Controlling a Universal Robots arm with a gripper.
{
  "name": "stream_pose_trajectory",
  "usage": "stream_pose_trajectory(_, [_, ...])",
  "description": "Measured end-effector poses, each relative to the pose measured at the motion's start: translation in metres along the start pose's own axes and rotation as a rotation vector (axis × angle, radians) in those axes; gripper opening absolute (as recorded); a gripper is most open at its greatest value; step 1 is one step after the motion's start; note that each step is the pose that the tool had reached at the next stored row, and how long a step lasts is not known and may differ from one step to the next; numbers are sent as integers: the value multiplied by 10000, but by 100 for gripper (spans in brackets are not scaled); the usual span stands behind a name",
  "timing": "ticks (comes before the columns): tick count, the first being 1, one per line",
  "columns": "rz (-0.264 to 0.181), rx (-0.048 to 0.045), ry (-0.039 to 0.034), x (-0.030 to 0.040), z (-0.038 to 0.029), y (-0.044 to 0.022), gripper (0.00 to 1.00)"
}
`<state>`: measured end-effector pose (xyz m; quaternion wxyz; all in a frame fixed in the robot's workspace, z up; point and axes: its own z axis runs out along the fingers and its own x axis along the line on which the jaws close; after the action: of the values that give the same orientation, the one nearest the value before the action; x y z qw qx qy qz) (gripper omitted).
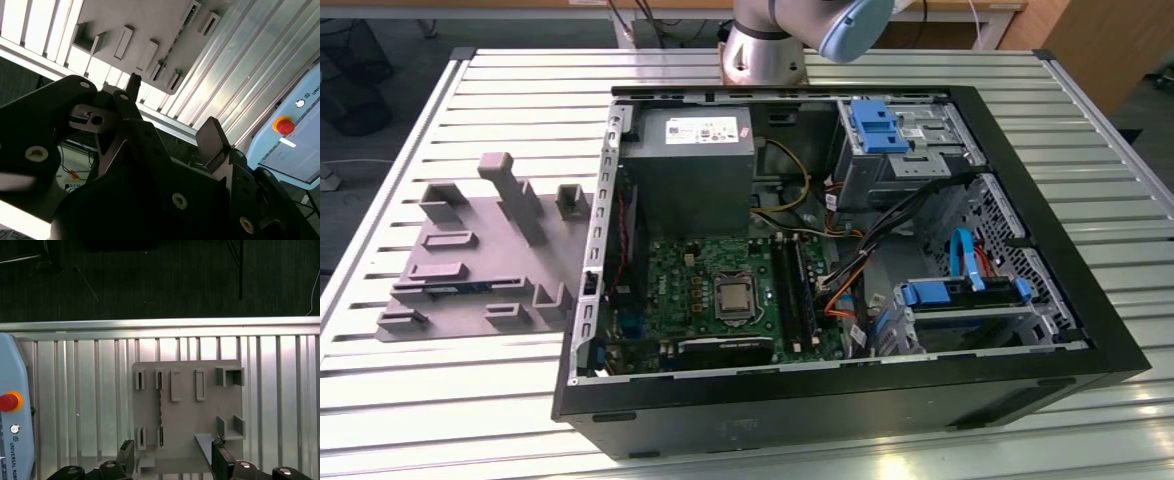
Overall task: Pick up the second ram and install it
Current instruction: 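Pick up the second ram and move it above second insertion slot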
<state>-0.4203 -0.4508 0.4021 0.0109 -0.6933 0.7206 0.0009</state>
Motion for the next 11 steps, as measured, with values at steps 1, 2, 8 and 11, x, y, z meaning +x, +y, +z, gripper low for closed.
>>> stream_pose_trajectory(1, [0, 0, -1, 0, 2, 0, 73])
stream_pose_trajectory(2, [0, 0, -1, 0, 3, 0, 73])
stream_pose_trajectory(8, [0, 0, -4, 0, 16, 0, 80])
stream_pose_trajectory(11, [0, 0, -5, 1, 22, 0, 80])
